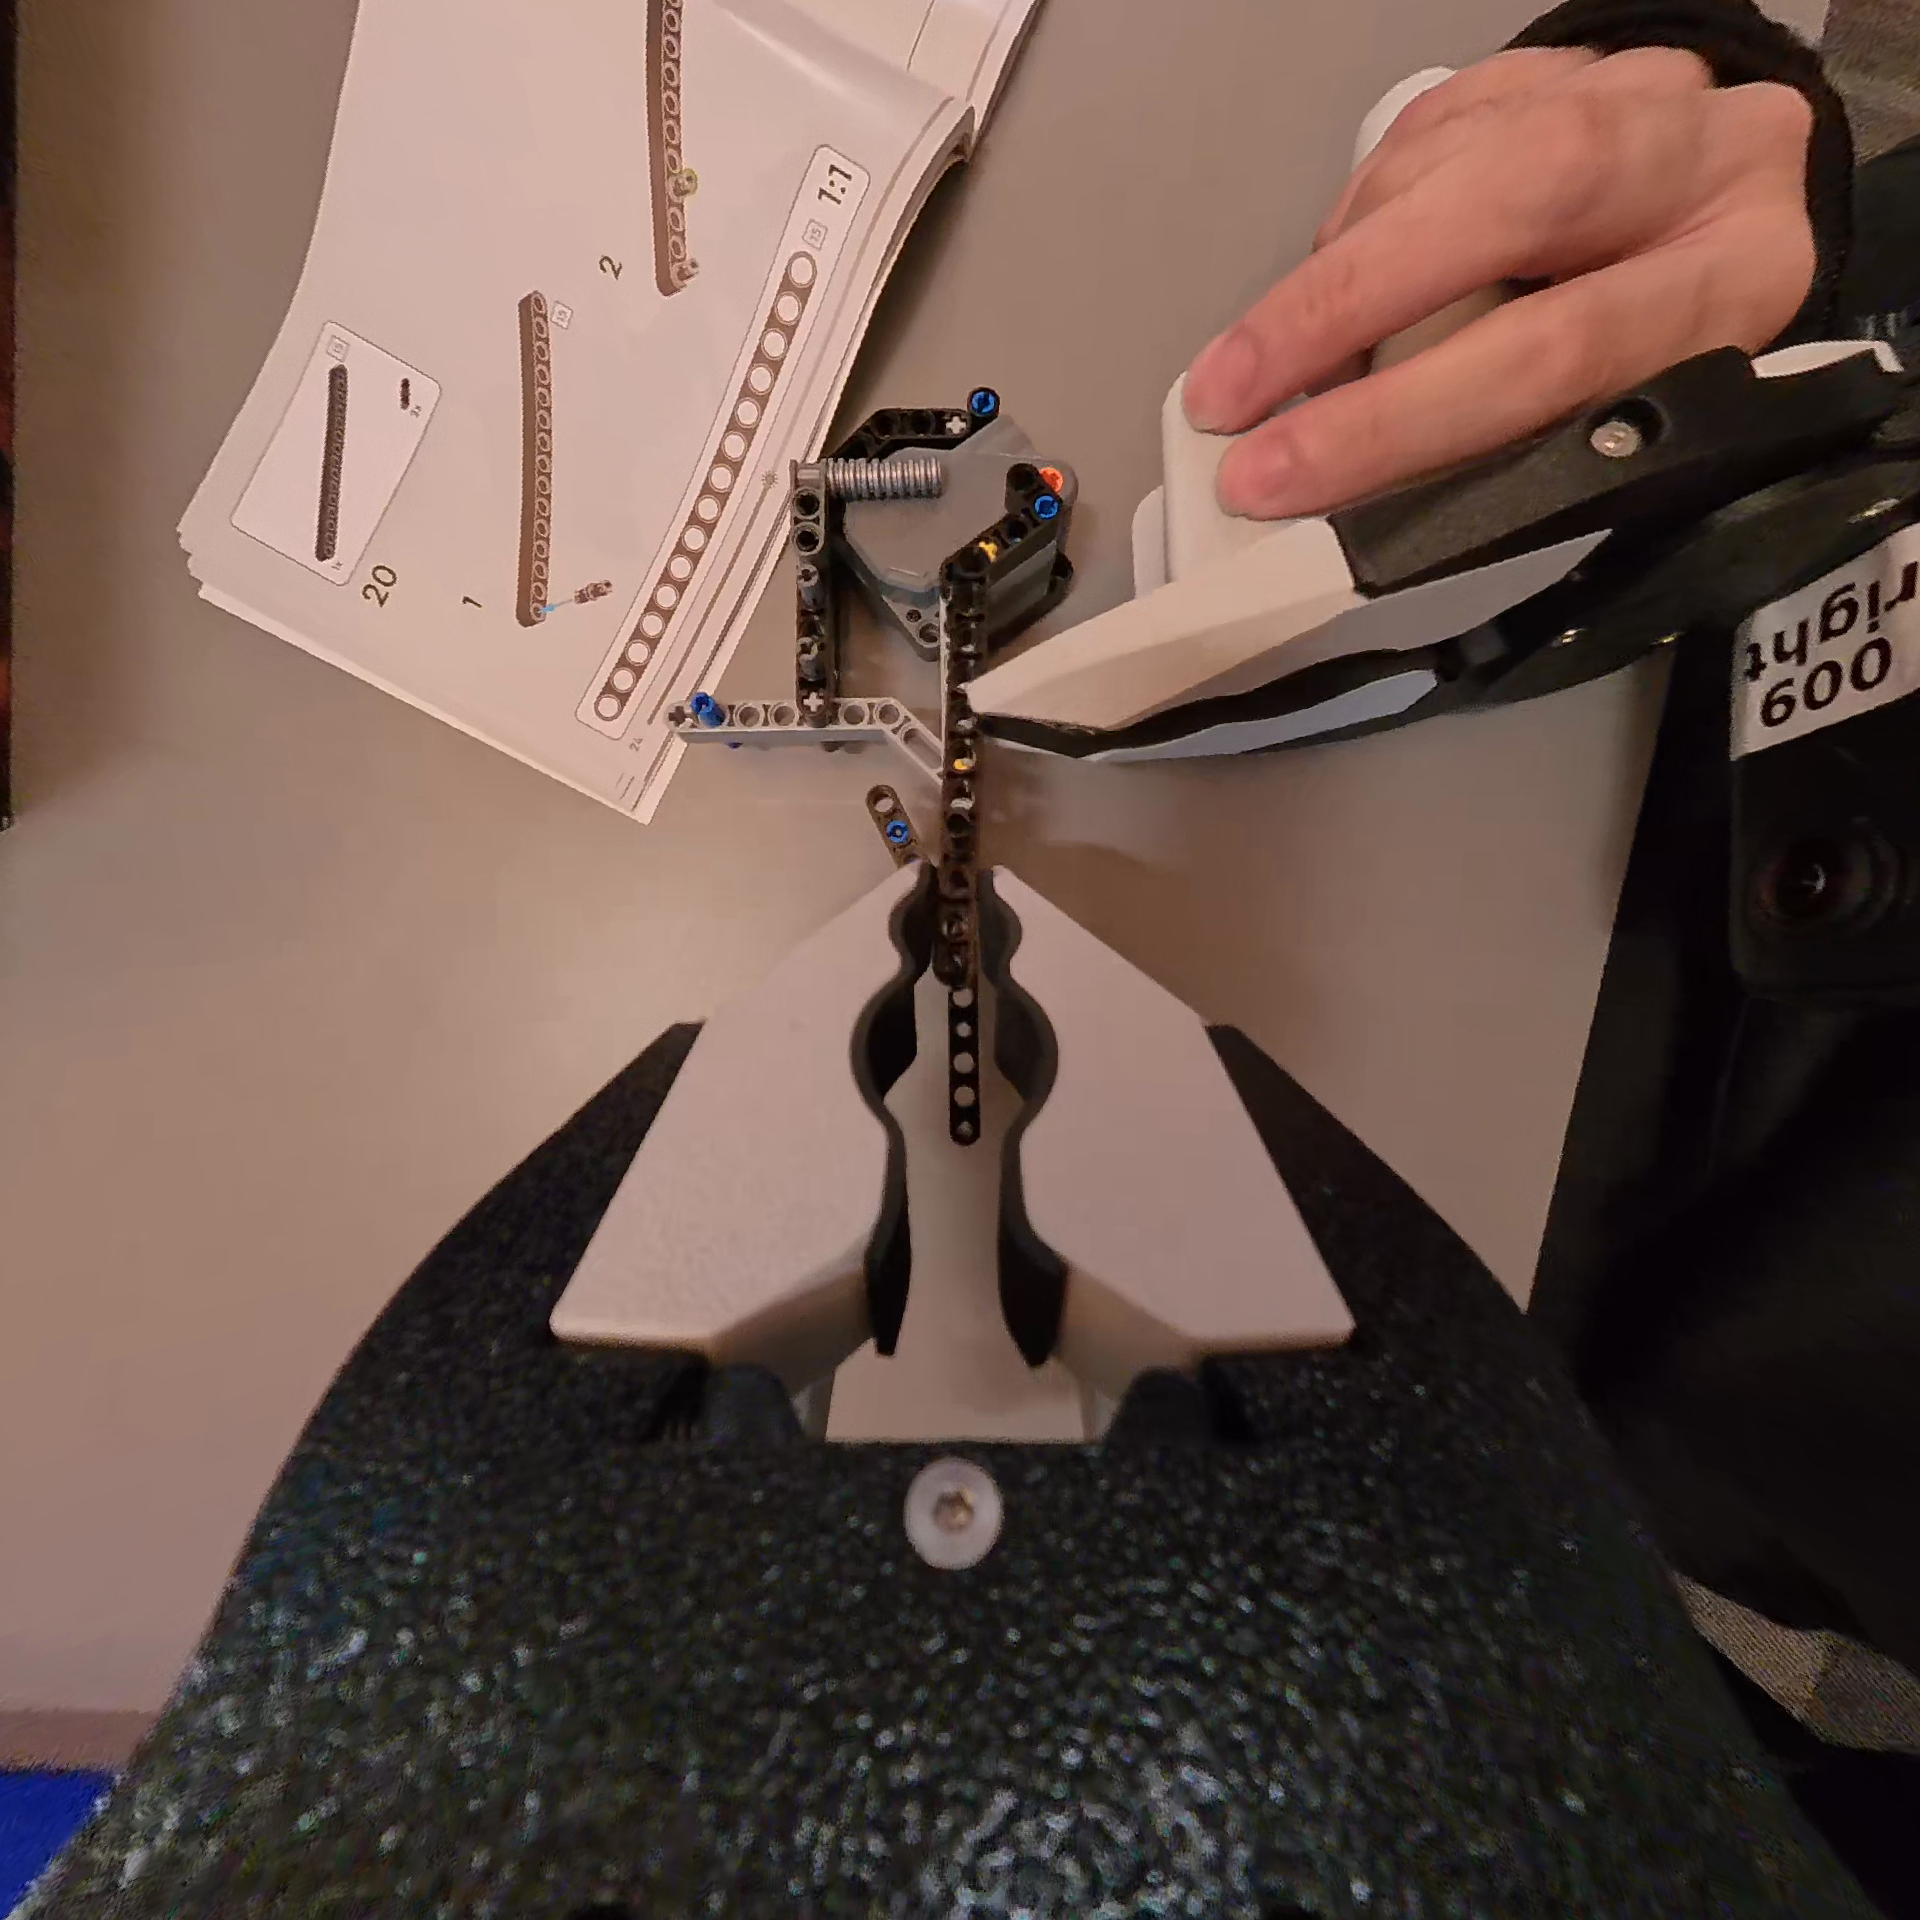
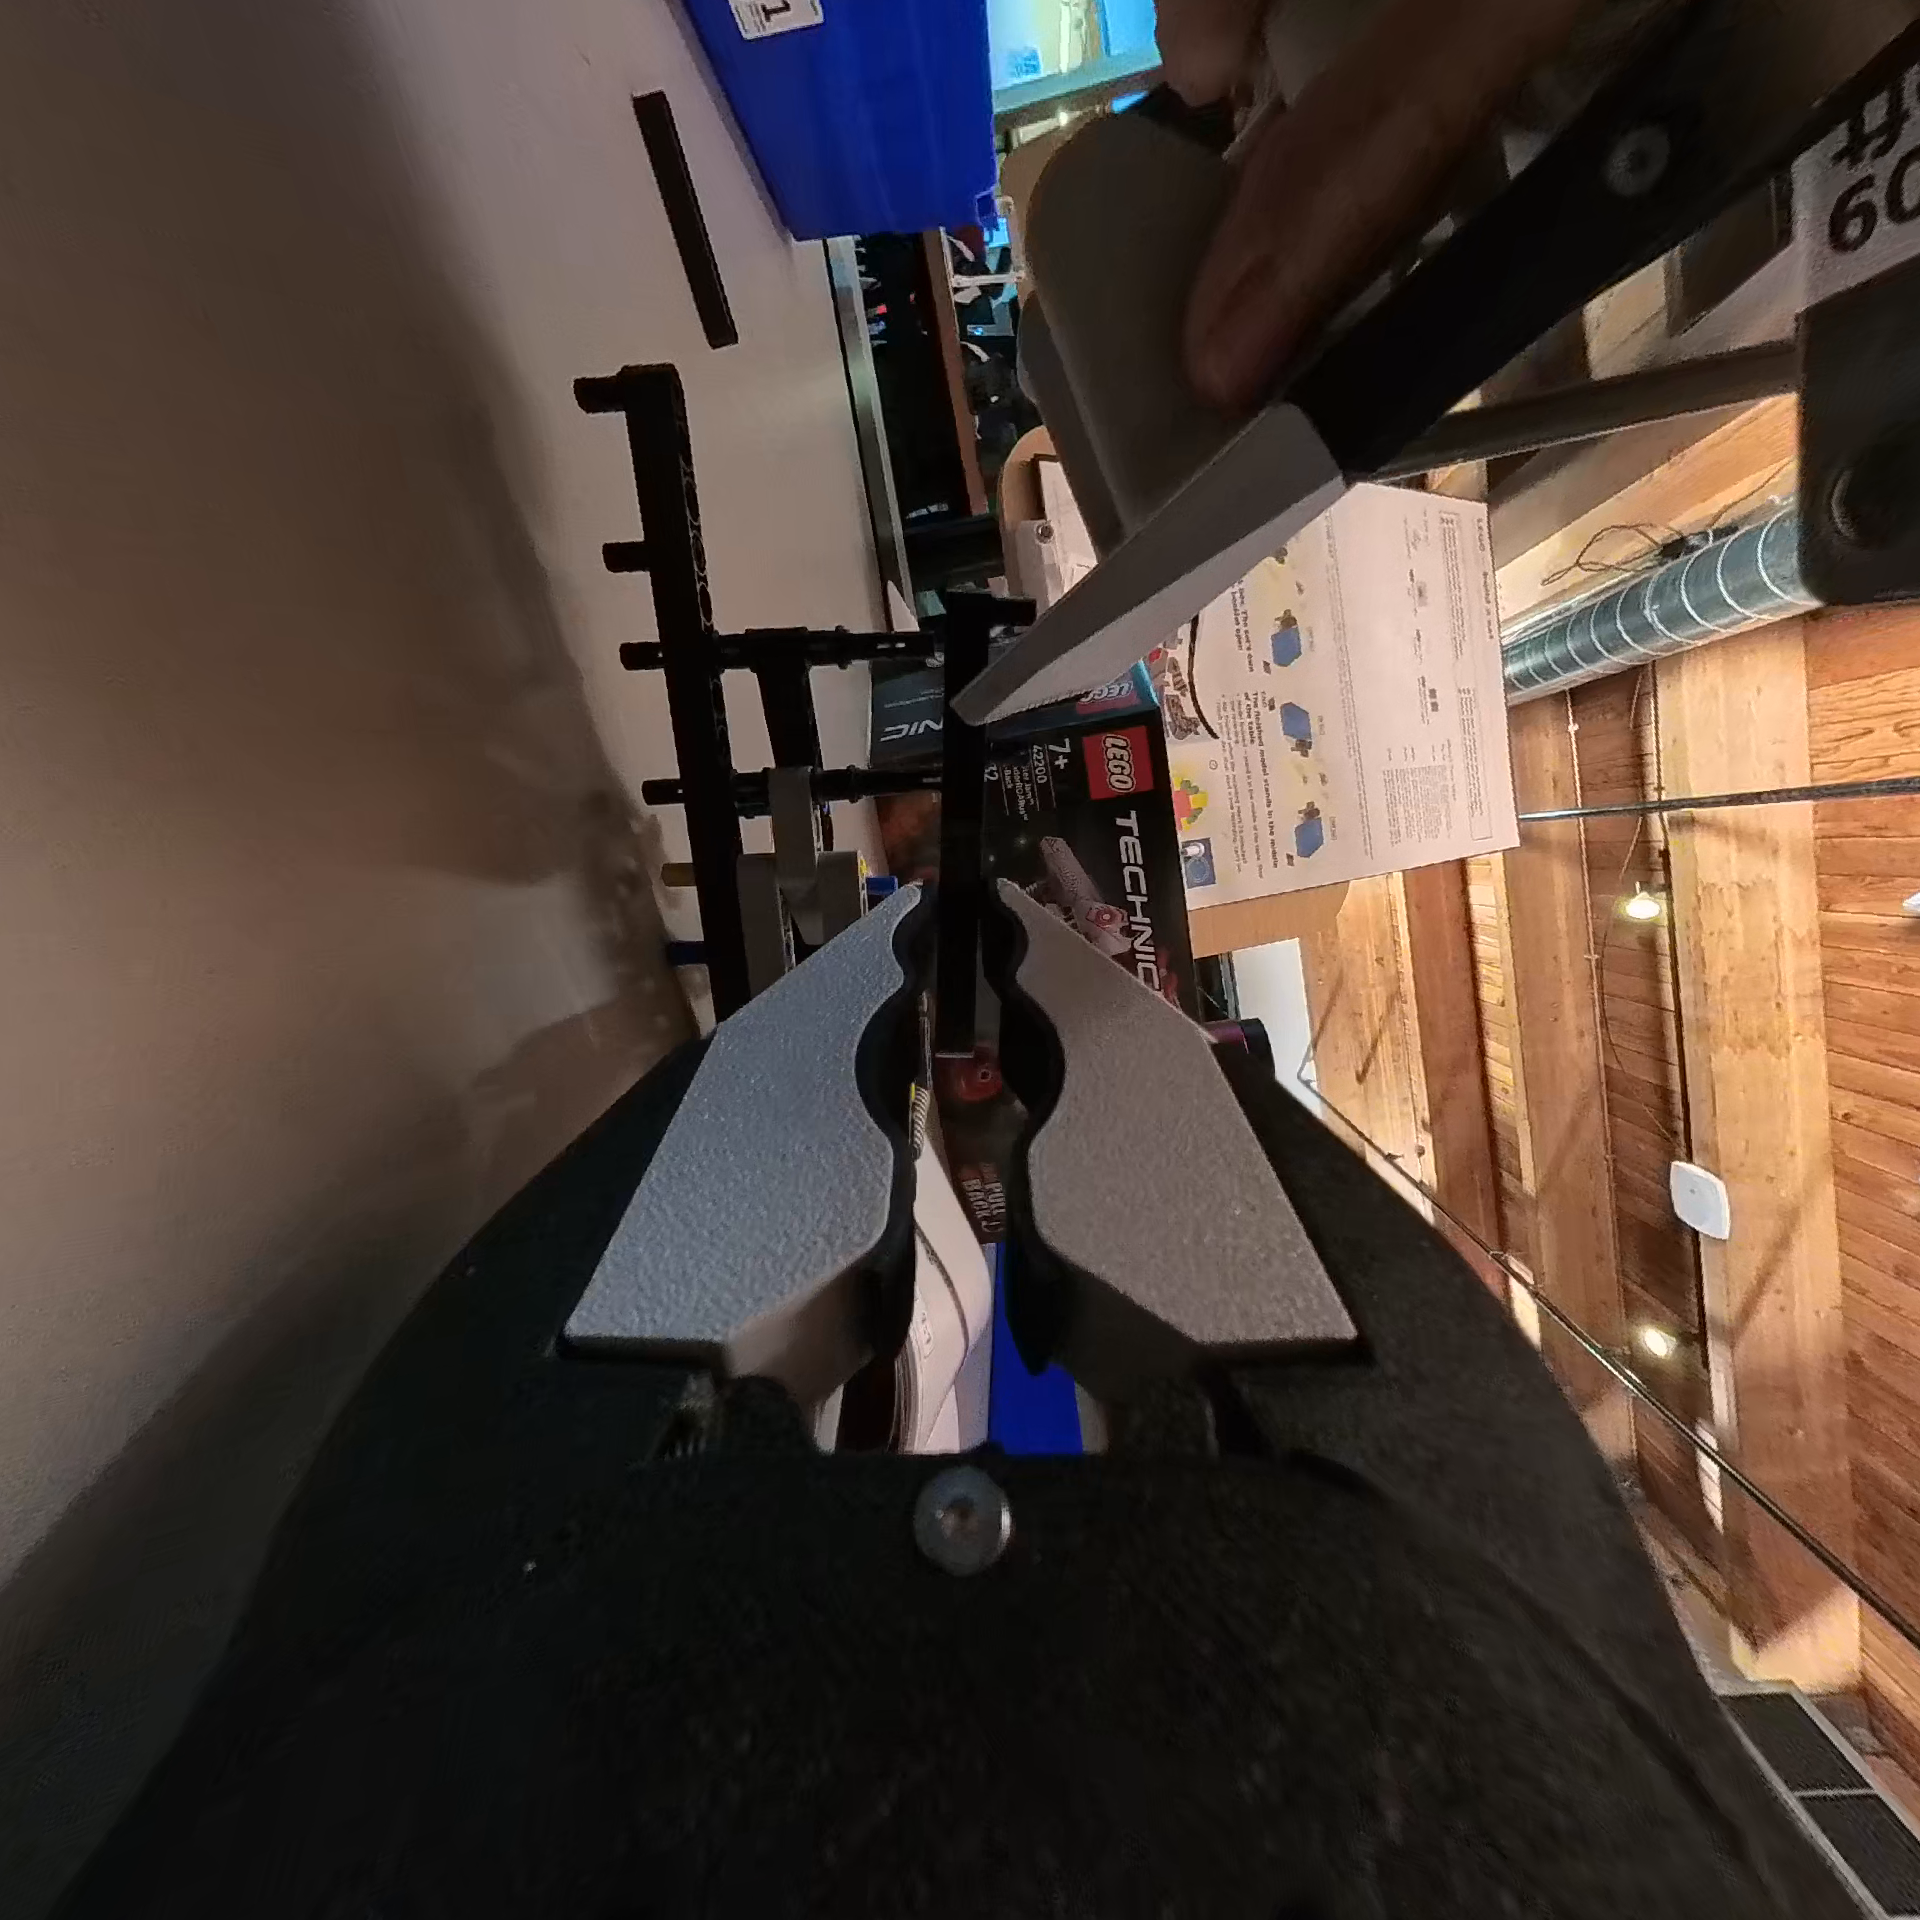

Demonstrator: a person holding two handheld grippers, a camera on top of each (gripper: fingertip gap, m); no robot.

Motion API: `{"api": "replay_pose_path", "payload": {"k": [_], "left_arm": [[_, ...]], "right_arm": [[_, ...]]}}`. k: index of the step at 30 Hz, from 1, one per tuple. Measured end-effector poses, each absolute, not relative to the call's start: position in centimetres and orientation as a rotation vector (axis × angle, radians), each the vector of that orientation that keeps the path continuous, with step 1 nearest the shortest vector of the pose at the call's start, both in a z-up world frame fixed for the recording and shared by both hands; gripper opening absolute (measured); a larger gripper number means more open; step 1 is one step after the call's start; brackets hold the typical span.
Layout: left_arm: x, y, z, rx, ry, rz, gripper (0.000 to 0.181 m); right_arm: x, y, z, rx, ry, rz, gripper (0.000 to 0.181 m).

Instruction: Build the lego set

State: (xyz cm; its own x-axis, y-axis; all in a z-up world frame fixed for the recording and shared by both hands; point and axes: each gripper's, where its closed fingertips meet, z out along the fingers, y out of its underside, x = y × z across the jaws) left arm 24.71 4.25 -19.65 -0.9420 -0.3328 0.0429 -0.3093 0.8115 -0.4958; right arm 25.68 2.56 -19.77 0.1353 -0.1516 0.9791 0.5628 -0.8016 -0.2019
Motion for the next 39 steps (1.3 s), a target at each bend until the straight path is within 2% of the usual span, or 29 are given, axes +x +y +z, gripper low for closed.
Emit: {"api": "replay_pose_path", "payload": {"k": [11,19,26,34,39], "left_arm": [[25.0,4.5,-19.2,-0.529,2.812,-0.928,0.015],[26.6,6.1,-16.6,-0.468,2.446,-1.25,0.029],[26.3,8.8,-17.8,-0.4,2.255,-1.387,0.037],[25.8,8.7,-20.2,-0.257,2.247,-1.342,0.042],[24.5,8.2,-19.9,-0.213,2.298,-1.406,0.036]], "right_arm": [[25.6,2.6,-19.8,-1.878,-0.372,-1.685,0.005],[25.6,2.6,-19.9,-1.878,-0.369,-1.68,0.006],[25.6,2.6,-19.9,-1.878,-0.367,-1.678,0.005],[25.5,2.5,-19.8,-1.877,-0.365,-1.67,0.005],[25.6,2.4,-19.8,-1.874,-0.353,-1.654,0.005]]}}
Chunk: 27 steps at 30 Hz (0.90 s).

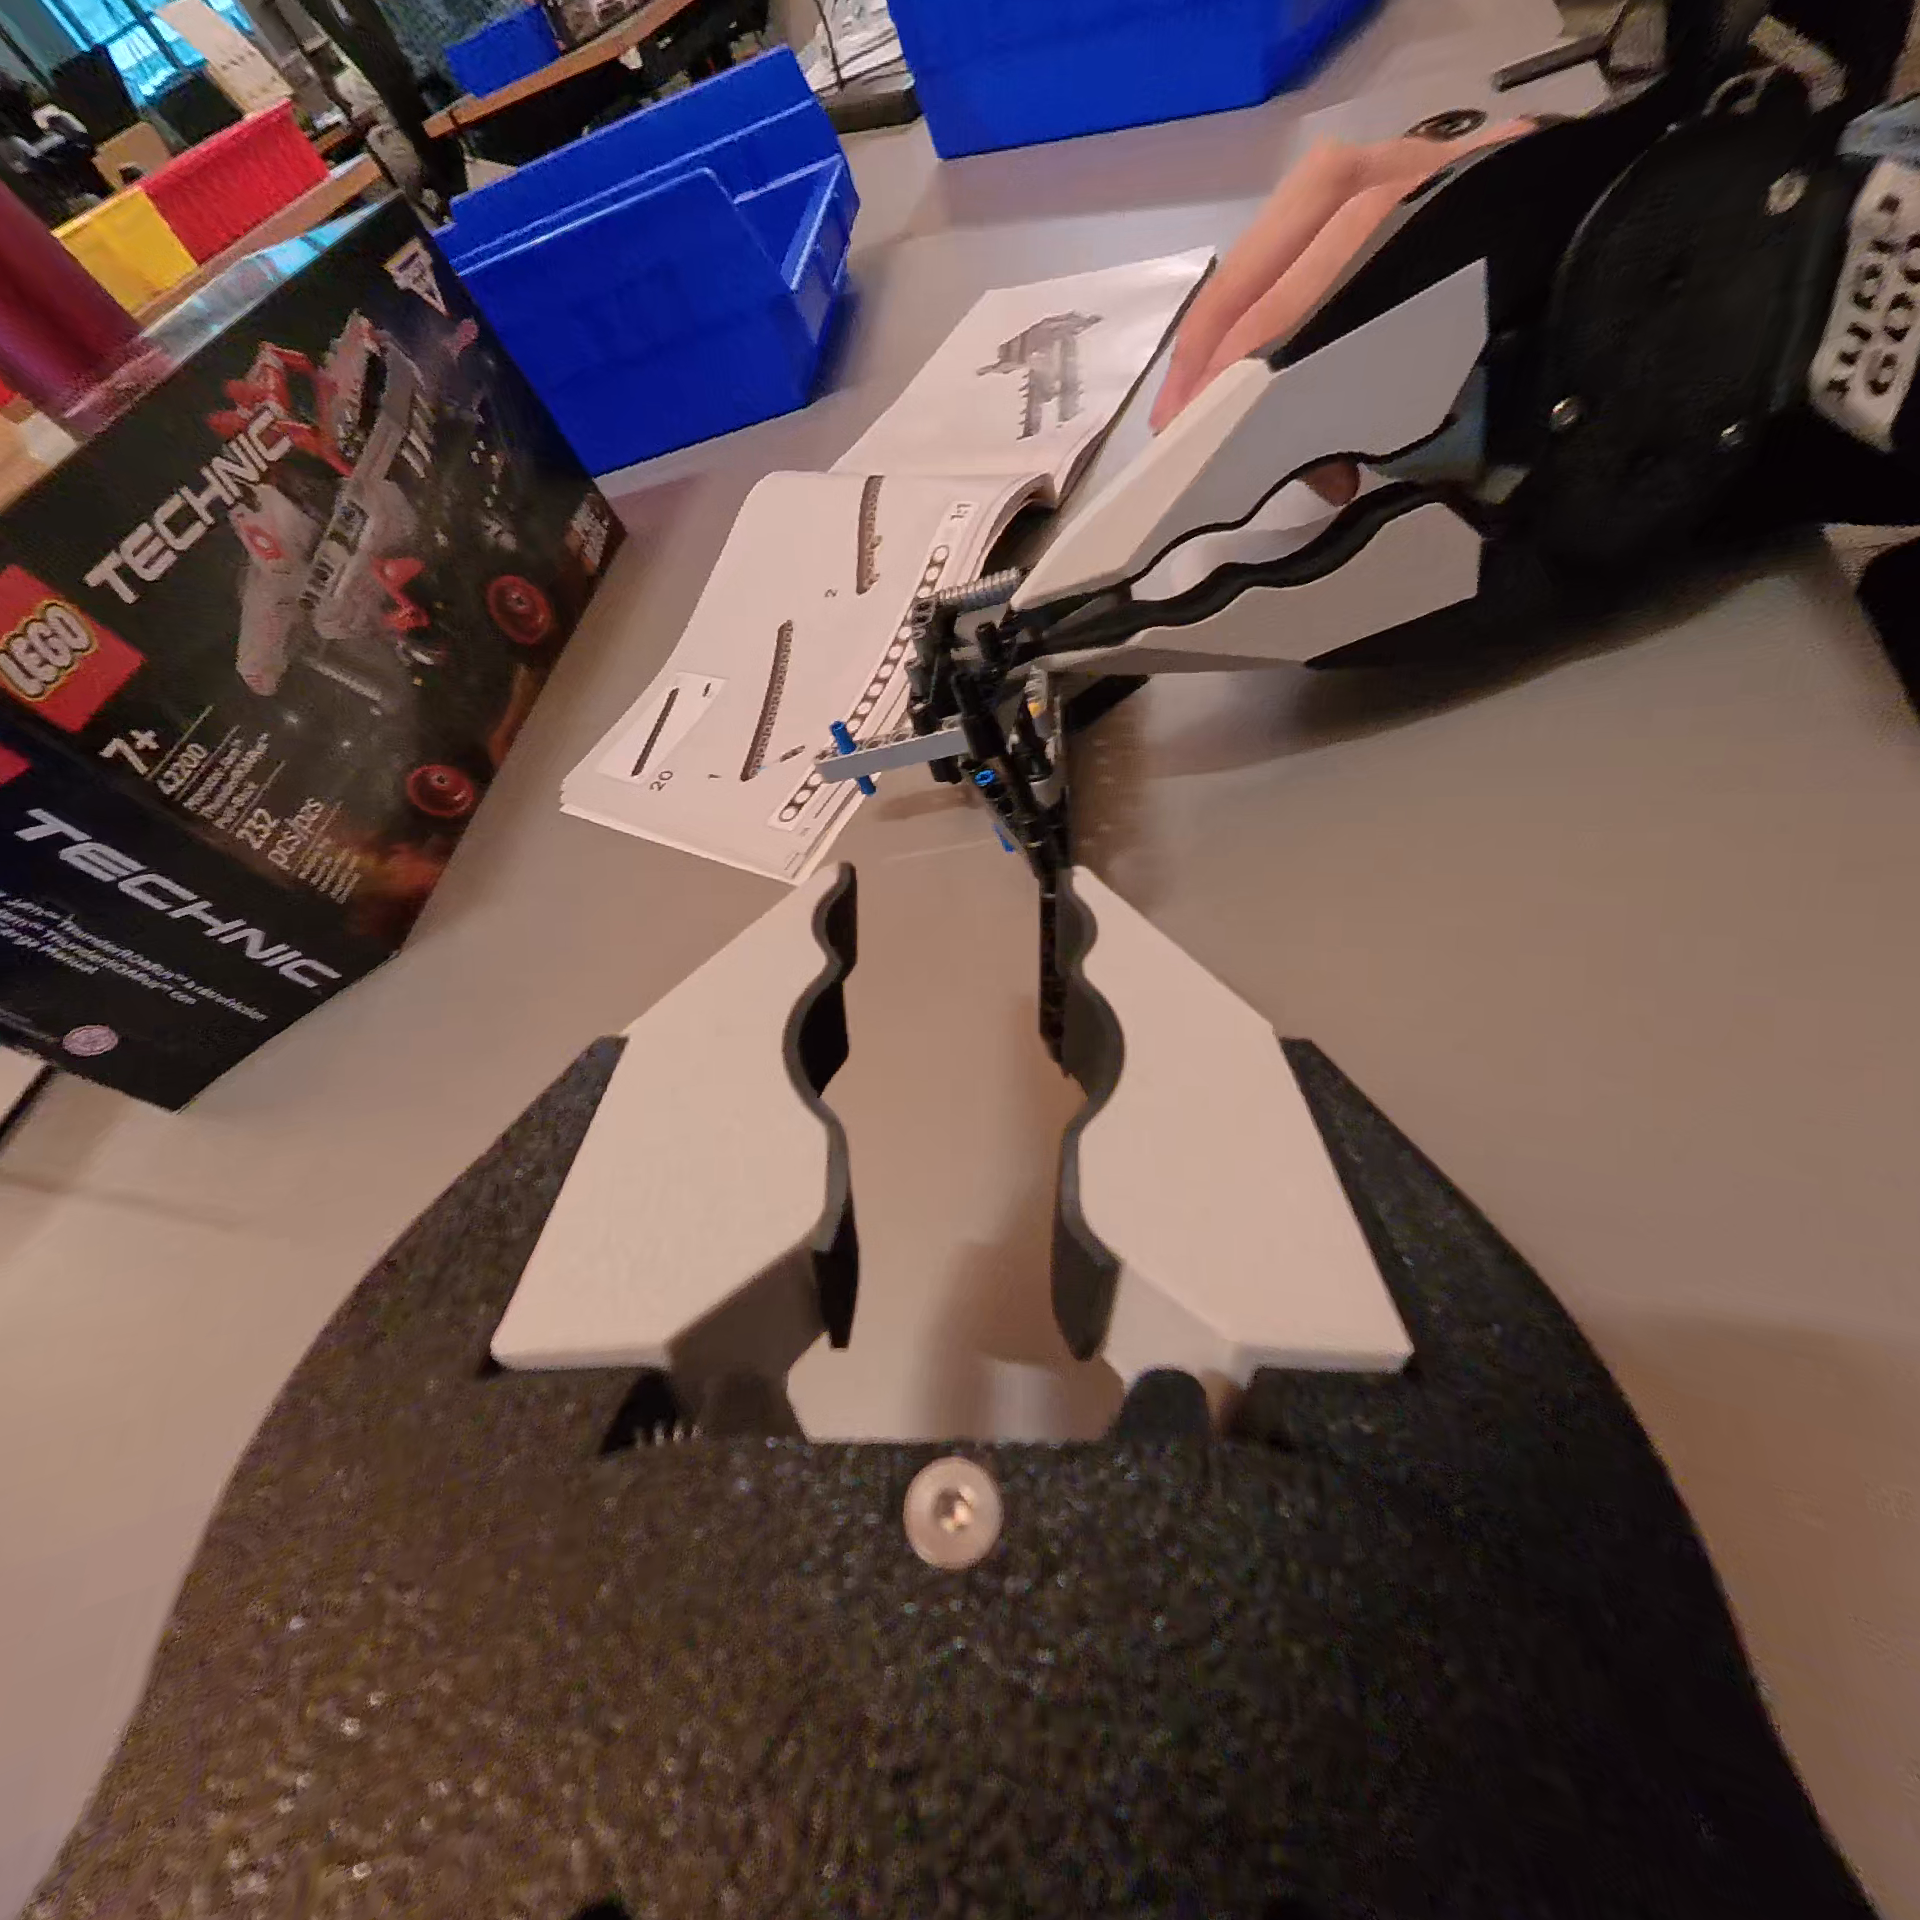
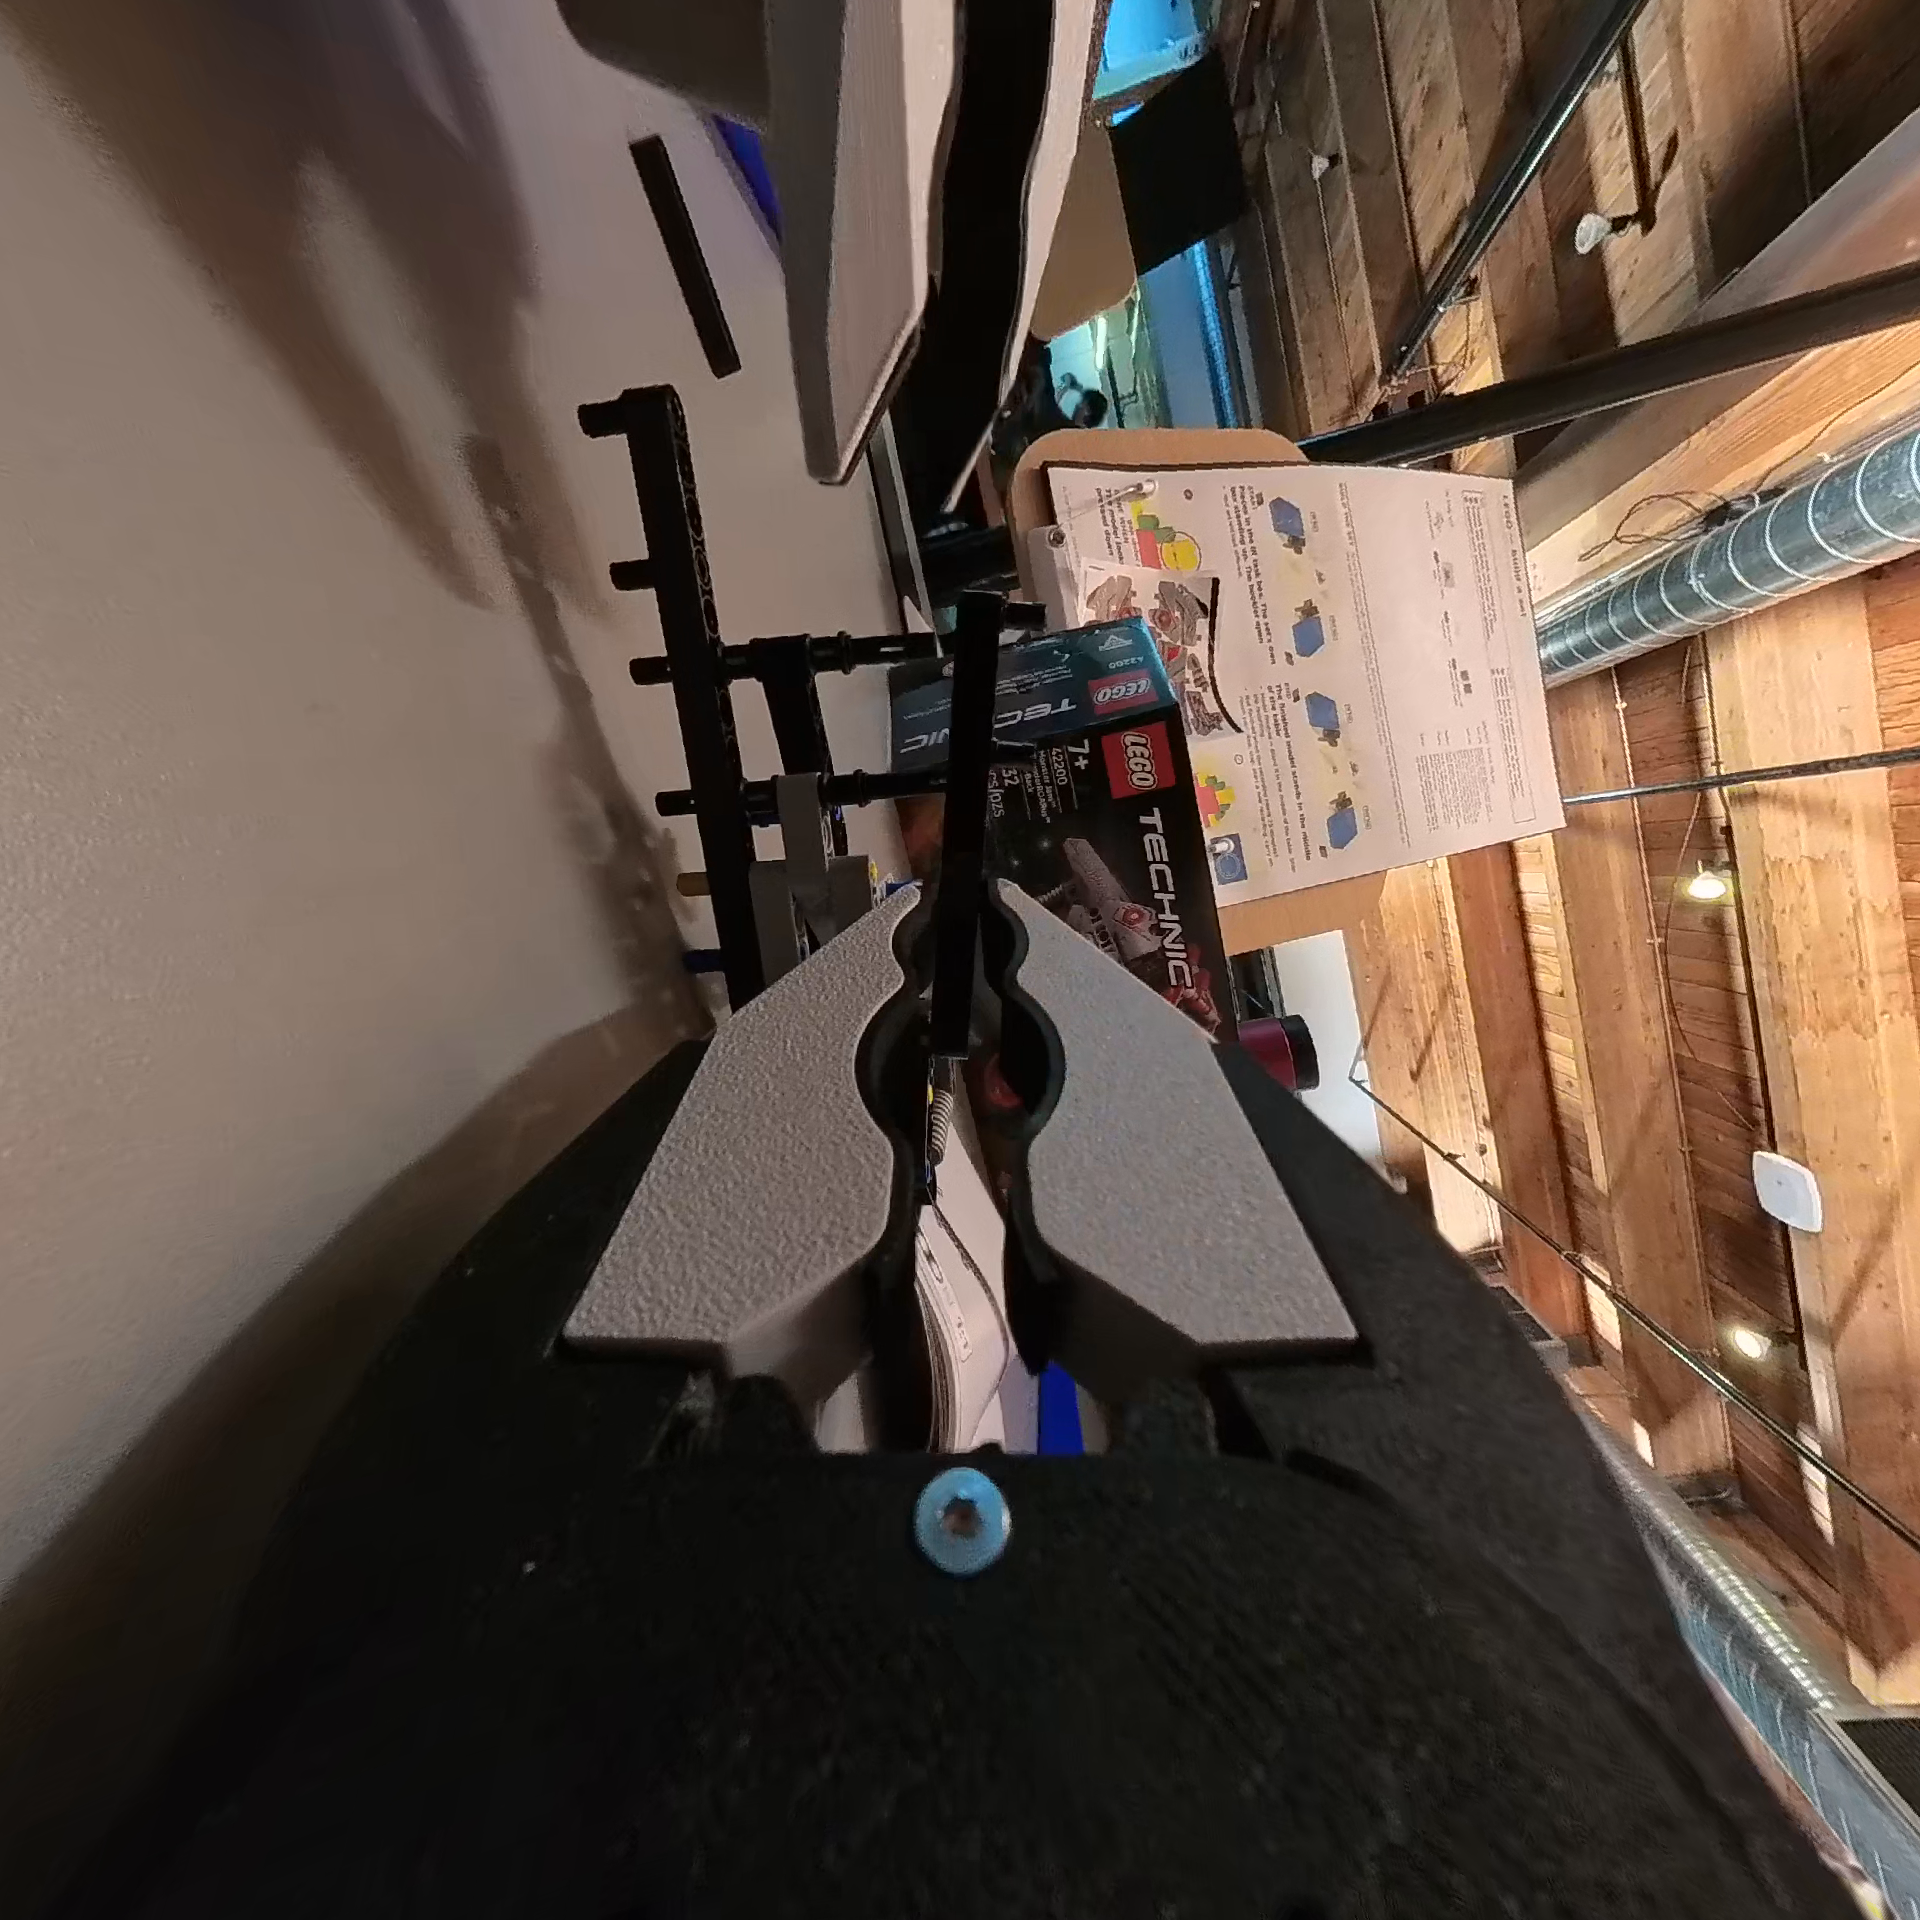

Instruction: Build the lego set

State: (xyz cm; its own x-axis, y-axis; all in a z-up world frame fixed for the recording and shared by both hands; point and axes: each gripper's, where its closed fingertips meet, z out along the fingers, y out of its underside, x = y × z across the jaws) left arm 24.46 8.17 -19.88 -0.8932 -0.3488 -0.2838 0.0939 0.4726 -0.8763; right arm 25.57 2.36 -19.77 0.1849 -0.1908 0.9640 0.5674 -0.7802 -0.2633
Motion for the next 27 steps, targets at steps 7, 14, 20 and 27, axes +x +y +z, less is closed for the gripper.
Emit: {"api": "replay_pose_path", "payload": {"k": [7,14,20,27], "left_arm": [[24.1,6.7,-17.7,-0.241,2.221,-1.522,0.029],[24.7,5.9,-17.9,-0.371,2.248,-1.541,0.022],[24.7,5.3,-18.2,-0.397,2.267,-1.546,0.005],[24.5,5.4,-18.3,-0.408,2.291,-1.555,0.004]], "right_arm": [[25.6,2.2,-19.8,-1.874,-0.358,-1.661,0.005],[25.6,2.1,-19.8,-1.876,-0.361,-1.665,0.005],[25.5,1.9,-19.7,-1.871,-0.37,-1.675,0.005],[25.5,1.6,-19.6,-1.865,-0.377,-1.681,0.005]]}}
